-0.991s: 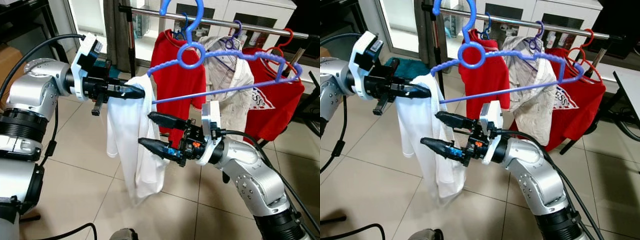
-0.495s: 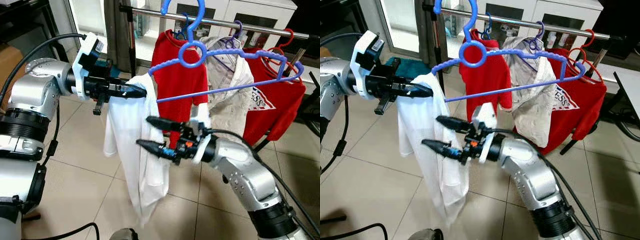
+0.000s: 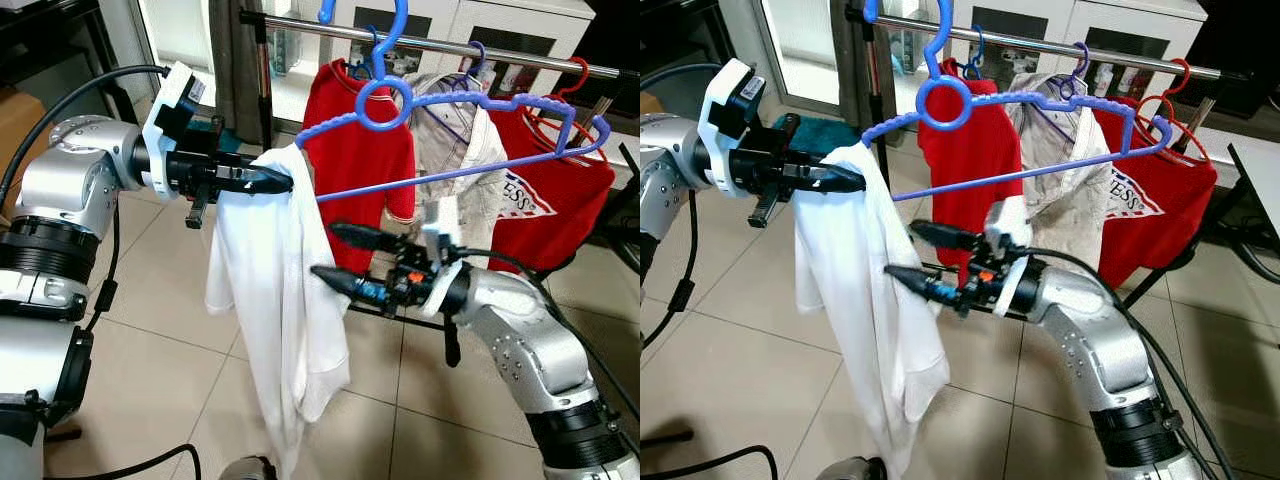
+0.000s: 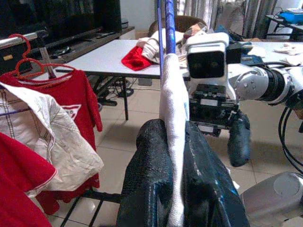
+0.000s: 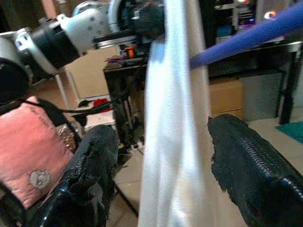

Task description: Hang hanger

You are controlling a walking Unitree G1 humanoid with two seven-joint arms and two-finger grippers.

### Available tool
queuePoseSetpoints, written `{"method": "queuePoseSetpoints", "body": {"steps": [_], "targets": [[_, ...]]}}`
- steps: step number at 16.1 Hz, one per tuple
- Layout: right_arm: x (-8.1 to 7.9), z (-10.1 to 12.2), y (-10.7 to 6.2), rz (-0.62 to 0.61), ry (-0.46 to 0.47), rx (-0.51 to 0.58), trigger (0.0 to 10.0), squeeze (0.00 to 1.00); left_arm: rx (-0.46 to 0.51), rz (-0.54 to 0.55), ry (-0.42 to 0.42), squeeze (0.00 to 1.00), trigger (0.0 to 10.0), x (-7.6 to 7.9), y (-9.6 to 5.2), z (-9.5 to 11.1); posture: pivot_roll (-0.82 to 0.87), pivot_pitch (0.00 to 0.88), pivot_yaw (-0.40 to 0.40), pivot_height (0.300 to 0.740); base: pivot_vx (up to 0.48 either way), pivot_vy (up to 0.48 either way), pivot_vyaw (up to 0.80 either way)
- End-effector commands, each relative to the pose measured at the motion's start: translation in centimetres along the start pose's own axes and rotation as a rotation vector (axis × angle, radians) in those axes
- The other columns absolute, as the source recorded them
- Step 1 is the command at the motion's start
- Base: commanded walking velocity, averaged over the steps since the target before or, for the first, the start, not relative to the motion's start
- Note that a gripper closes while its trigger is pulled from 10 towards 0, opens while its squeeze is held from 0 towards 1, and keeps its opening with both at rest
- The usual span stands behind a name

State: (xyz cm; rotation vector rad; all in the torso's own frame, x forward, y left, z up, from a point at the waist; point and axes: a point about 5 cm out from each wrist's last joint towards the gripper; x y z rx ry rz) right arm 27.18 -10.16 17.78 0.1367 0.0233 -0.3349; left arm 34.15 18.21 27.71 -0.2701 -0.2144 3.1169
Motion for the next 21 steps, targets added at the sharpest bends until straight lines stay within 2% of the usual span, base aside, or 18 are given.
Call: {"method": "queuePoseSetpoints", "body": {"steps": [1, 7, 11, 14, 17, 19, 21], "targets": [[0.2, 0.3, 0.0, -0.009, -0.007, 0.015, 10.0, 0.00, 0.007, -0.013, 0.060, 0.00, 0.0, -0.2, 0.3, 1.7, 0.00, 0.045, -0.005, 0.740, 0.000, 0.000, 0.00], [-1.7, -0.7, 2.1, 0.106, 0.029, 0.005, 10.0, 0.00, 0.004, -0.003, 0.061, 0.00, 0.0, -0.4, 0.2, 1.7, 0.00, 0.045, -0.008, 0.740, 0.000, 0.000, 0.00], [-2.2, -2.2, 3.1, 0.141, 0.017, -0.063, 10.0, 0.00, 0.007, 0.003, 0.068, 0.00, 0.0, -0.6, 0.2, 1.9, 0.00, 0.041, -0.005, 0.740, 0.000, 0.000, 0.00], [-1.2, -3.5, 4.7, 0.097, -0.007, -0.141, 10.0, 0.00, 0.009, 0.005, 0.077, 0.00, 0.0, -0.7, 0.4, 2.2, 0.01, 0.035, -0.005, 0.740, 0.000, 0.000, 0.00], [-0.6, -3.7, 5.0, 0.069, -0.016, -0.147, 10.0, 0.00, 0.007, 0.005, 0.081, 0.00, 0.0, -0.8, 0.4, 2.3, 0.01, 0.029, -0.008, 0.740, 0.000, 0.000, 0.00], [-0.4, -3.6, 4.5, 0.059, -0.019, -0.146, 10.0, 0.00, 0.006, 0.009, 0.085, 0.00, 0.0, -0.7, 0.2, 2.3, 0.01, 0.026, -0.010, 0.740, 0.000, 0.000, 0.00], [0.1, -4.1, 3.4, 0.022, -0.030, -0.168, 10.0, 0.00, 0.004, 0.019, 0.088, 0.00, 0.0, -0.7, -0.1, 2.3, 0.01, 0.015, -0.010, 0.740, 0.000, 0.000, 0.00]]}}
Point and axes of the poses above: a point about 5 cm out from each wrist's last joint towards the gripper, its own y axis pointing out of the wrist towards the gripper, its own z axis along the axis of the wrist's last joint, x = y × z, and after that the axes turned 3 degrees about y, right-handed
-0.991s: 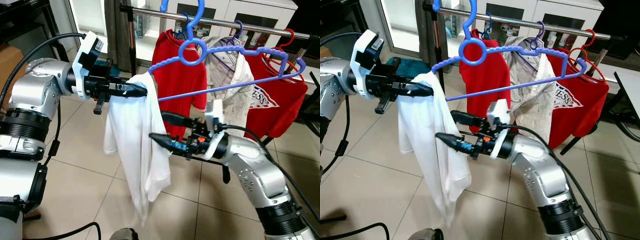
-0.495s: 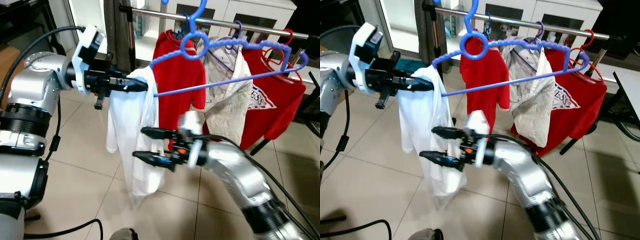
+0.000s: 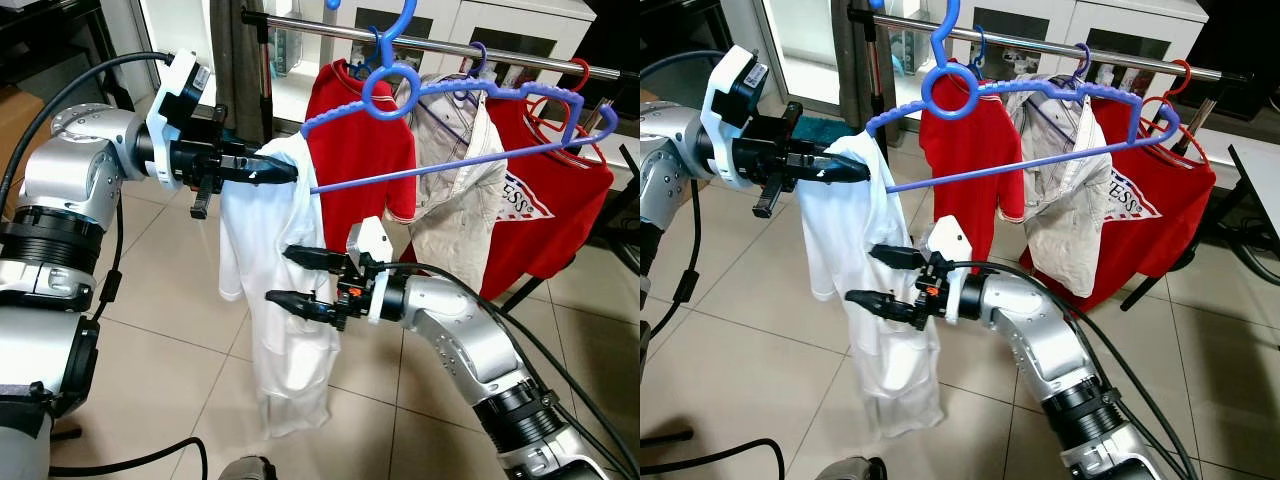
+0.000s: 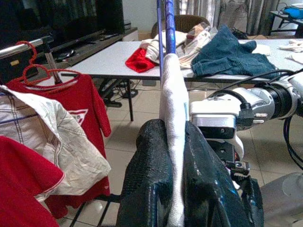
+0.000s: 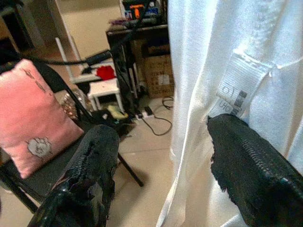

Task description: Hang hanger

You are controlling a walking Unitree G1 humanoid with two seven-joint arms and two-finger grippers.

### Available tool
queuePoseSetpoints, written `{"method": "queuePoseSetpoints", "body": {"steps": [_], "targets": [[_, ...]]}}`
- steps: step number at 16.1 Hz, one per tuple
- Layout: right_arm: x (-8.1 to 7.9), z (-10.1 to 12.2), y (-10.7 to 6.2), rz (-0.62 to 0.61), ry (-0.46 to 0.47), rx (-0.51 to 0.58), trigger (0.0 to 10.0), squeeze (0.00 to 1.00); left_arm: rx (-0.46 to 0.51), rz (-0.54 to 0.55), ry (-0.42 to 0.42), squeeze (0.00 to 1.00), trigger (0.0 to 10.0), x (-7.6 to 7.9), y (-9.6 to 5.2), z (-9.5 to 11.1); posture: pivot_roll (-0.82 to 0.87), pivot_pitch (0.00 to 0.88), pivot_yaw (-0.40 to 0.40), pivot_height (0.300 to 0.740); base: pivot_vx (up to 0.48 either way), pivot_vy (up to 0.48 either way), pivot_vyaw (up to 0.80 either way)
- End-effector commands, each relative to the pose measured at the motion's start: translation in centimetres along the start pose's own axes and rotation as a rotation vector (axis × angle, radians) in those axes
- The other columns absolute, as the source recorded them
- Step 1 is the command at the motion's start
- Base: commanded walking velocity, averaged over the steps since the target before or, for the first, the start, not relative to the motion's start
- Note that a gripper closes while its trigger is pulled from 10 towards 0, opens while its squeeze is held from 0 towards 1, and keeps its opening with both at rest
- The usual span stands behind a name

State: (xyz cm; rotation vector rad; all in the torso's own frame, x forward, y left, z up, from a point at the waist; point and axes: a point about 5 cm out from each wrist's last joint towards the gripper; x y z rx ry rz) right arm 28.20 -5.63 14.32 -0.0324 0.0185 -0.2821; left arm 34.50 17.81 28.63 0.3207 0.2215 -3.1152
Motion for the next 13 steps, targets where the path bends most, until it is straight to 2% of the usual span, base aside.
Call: {"method": "queuePoseSetpoints", "body": {"steps": [1, 8, 10, 13], "targets": [[0.5, -0.3, -1.0, -0.037, 0.003, -0.002, 10.0, 0.00, 0.010, 0.011, 0.058, 0.00, 0.0, -0.3, -0.4, 1.5, 0.01, 0.013, -0.010, 0.740, 0.000, 0.000, 0.00], [1.8, -0.9, -2.6, -0.122, 0.026, 0.006, 10.0, 0.00, 0.013, 0.011, 0.067, 0.00, 0.0, -0.3, -0.4, 1.7, 0.01, 0.006, -0.005, 0.740, 0.000, 0.000, 0.00], [1.6, -1.8, -2.7, -0.092, 0.020, -0.047, 10.0, 0.00, 0.014, 0.015, 0.069, 0.00, 0.0, -0.4, -0.5, 1.8, 0.01, 0.009, -0.004, 0.740, 0.000, 0.000, 0.00], [1.0, -3.5, -2.1, -0.061, 0.004, -0.130, 10.0, 0.00, 0.015, 0.021, 0.074, 0.00, 0.0, -0.6, -0.5, 1.9, 0.01, 0.010, -0.001, 0.740, 0.000, 0.000, 0.00]]}}
Point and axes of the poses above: a point about 5 cm out from each wrist's last joint towards the gripper, its own y axis pointing out of the wrist towards the gripper, its own z axis along the axis of the wrist's last joint, x = y × z, and after that the axes turned 3 degrees about y, right-handed
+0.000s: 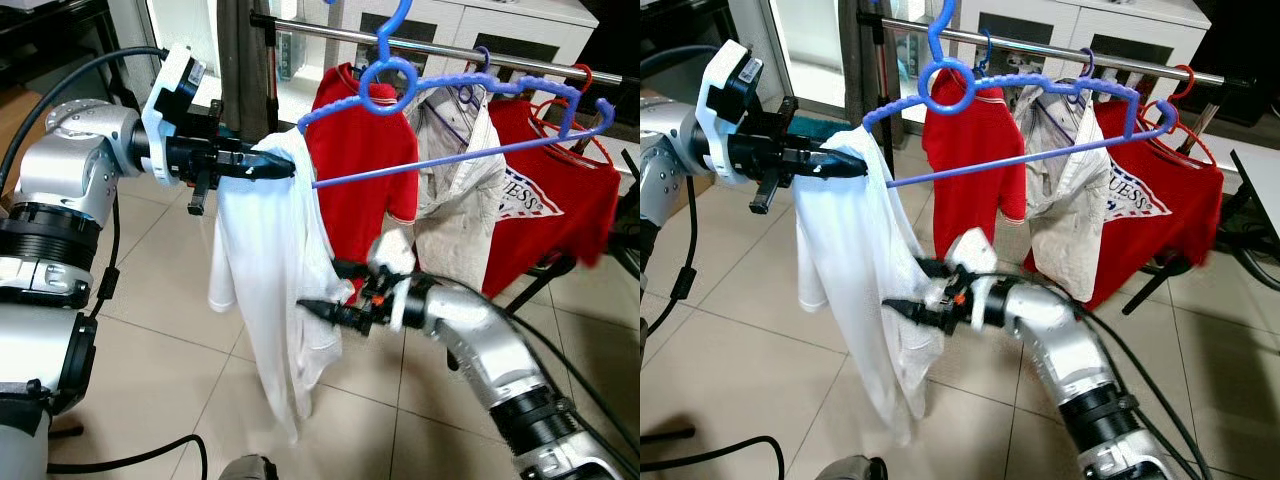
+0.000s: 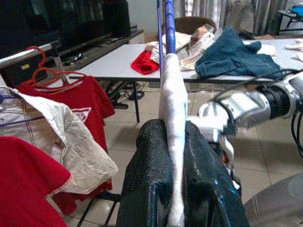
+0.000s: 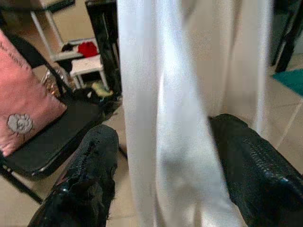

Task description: Hang hanger

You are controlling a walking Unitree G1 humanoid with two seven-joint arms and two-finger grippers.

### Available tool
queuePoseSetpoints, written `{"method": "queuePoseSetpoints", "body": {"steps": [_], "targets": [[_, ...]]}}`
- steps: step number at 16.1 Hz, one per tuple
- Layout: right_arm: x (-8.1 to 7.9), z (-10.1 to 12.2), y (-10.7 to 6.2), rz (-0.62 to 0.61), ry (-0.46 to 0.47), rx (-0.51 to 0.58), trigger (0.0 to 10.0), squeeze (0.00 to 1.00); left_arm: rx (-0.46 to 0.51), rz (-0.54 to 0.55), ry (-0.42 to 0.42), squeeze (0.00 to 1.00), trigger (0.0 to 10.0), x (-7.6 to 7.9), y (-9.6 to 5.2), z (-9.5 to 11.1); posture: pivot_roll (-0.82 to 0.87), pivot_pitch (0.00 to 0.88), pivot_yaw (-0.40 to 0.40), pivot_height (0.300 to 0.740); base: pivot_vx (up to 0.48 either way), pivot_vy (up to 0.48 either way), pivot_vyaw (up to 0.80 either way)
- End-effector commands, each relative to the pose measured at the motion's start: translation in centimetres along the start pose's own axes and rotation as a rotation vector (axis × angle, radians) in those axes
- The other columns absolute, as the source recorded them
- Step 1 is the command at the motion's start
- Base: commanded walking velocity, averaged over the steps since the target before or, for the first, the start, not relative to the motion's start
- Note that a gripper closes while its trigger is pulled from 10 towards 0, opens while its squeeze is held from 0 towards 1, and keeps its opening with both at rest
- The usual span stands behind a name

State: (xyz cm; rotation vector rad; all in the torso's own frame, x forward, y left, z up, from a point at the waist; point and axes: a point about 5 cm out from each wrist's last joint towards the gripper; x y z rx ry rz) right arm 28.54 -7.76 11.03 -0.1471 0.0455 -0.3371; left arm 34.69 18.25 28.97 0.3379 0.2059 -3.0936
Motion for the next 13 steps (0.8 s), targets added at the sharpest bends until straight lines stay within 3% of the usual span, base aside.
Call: {"method": "queuePoseSetpoints", "body": {"steps": [1, 5, 7, 8, 9, 12, 13], "targets": [[-0.2, -0.8, 0.1, 0.009, -0.015, -0.040, 10.0, 0.00, 0.008, 0.003, 0.066, 0.00, 0.0, -0.4, 0.0, 1.7, 0.01, 0.009, 0.000, 0.740, 0.000, 0.000, 0.00], [-0.7, -2.5, -0.4, 0.079, -0.036, -0.137, 10.0, 0.00, 0.004, 0.028, 0.073, 0.00, 0.0, -0.7, -0.2, 1.9, 0.01, 0.003, 0.001, 0.740, 0.000, 0.000, 0.00], [-1.3, -4.3, -2.0, 0.167, -0.026, -0.227, 3.1, 0.00, 0.000, 0.045, 0.074, 0.00, 0.0, -0.9, -0.5, 1.7, 0.01, 0.000, -0.001, 0.740, 0.000, 0.000, 0.00], [-1.4, -4.6, -2.5, 0.180, -0.016, -0.243, 3.0, 0.00, -0.001, 0.050, 0.073, 0.00, 0.0, -0.9, -0.5, 1.6, 0.01, 0.000, -0.001, 0.740, 0.000, 0.000, 0.00], [-1.4, -4.9, -3.3, 0.193, -0.002, -0.261, 0.4, 0.00, -0.003, 0.059, 0.072, 0.00, 0.0, -0.9, -0.6, 1.5, 0.00, 0.000, -0.002, 0.740, 0.000, 0.000, 0.00], [-0.9, -5.0, -4.6, 0.191, 0.025, -0.264, 0.0, 0.00, -0.017, 0.070, 0.071, 0.00, 0.0, -1.0, -0.8, 1.0, 0.00, 0.000, -0.002, 0.740, 0.000, 0.000, 0.00], [-0.2, -4.4, -5.9, 0.158, 0.051, -0.240, 0.0, 0.00, -0.075, 0.095, 0.074, 0.00, 0.0, -1.0, -1.1, 0.0, 0.00, 0.000, -0.004, 0.740, 0.000, 0.000, 0.00]]}}
Point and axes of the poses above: a point about 5 cm out from each wrist's last joint towards the gripper, its own y axis pointing out of the wrist towards the gripper, its own z axis along the axis of the wrist's last joint, x = y × z, and after that the axes turned 3 degrees about y, right-handed
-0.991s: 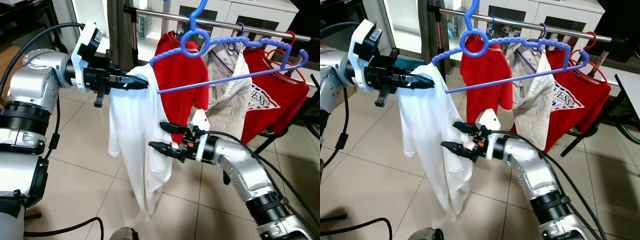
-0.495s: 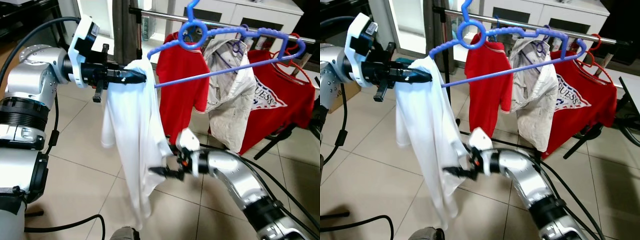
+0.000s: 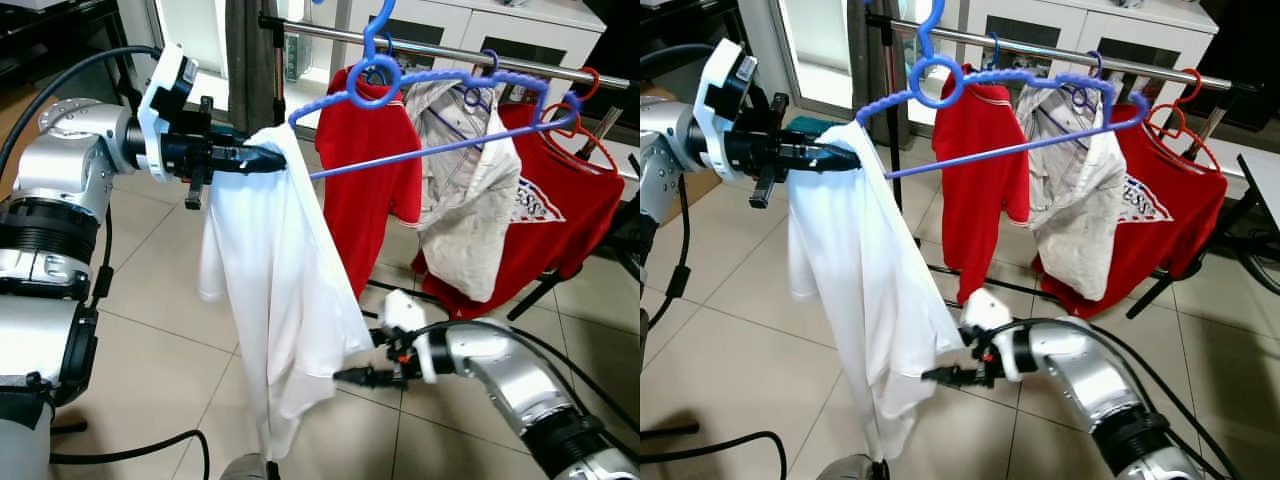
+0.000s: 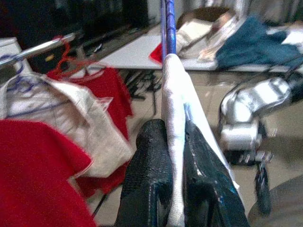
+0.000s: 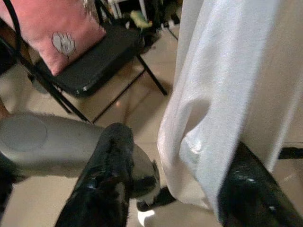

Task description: Hang hanger

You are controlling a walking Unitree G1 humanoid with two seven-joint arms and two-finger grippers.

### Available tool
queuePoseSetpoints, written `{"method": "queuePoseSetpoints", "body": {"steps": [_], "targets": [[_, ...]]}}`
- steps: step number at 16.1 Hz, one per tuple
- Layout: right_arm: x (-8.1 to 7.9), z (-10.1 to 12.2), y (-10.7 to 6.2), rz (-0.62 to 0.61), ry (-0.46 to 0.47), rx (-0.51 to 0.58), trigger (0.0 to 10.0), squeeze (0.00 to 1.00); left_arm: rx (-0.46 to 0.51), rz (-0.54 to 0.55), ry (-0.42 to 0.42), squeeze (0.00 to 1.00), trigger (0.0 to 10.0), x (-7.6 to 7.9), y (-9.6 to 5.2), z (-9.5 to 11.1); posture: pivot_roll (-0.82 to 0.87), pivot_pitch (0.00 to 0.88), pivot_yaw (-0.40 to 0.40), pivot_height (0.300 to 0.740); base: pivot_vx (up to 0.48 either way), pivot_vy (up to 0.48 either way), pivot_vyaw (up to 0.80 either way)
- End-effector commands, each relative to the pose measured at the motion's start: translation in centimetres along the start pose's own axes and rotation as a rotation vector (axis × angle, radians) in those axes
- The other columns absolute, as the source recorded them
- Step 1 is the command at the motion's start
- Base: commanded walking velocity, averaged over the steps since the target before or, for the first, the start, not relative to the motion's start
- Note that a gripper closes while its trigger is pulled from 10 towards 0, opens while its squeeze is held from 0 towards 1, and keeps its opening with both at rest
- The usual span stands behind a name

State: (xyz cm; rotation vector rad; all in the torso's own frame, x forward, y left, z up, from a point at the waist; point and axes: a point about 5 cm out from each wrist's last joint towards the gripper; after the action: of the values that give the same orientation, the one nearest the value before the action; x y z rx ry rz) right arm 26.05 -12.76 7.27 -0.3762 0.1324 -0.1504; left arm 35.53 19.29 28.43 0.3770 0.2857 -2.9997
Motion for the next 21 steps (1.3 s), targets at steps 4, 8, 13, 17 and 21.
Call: {"method": "queuePoseSetpoints", "body": {"steps": [4, 8, 13, 17, 21], "targets": [[0.7, -0.7, -4.4, -0.058, 0.068, -0.009, 0.0, 0.00, -0.087, 0.050, 0.034, 0.00, 0.0, 0.1, -0.6, -1.3, -0.01, 0.000, -0.013, 0.740, 0.000, 0.000, 0.00], [2.0, -0.7, -7.4, -0.179, 0.105, 0.009, 0.0, 0.00, -0.113, 0.058, 0.008, 0.00, 0.0, 0.7, -1.3, -2.7, -0.02, 0.000, -0.017, 0.740, 0.000, 0.000, 0.00], [6.8, 0.3, -12.8, -0.728, 0.062, 0.036, 0.0, 0.00, -0.130, 0.045, -0.033, 0.00, 0.0, 2.9, -1.9, -4.9, -0.02, 0.000, -0.025, 0.740, 0.000, 0.000, 0.00], [8.6, 1.7, -14.4, -0.940, 0.041, 0.093, 0.0, 0.00, -0.164, 0.003, -0.058, 0.00, 0.0, 5.6, -1.3, -6.8, -0.02, 0.000, -0.042, 0.740, 0.000, 0.000, 0.00], [9.9, 2.9, -15.4, -1.072, 0.024, 0.154, 0.0, 0.00, -0.287, 0.062, -0.071, 0.00, 0.0, 7.5, -1.7, -9.3, -0.01, 0.000, -0.060, 0.740, 0.000, 0.000, 0.00]]}}
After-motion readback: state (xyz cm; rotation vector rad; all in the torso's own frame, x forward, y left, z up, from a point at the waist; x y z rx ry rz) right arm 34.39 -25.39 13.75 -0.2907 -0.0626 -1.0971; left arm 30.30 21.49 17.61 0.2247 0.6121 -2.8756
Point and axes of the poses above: a point about 5 cm out from each wrist's last joint towards the gripper, its own y axis pointing out of the wrist towards the gripper, its own z axis along the axis of the wrist's last joint, x = y × z, and after that the axes turned 3 degrees about y, right-handed
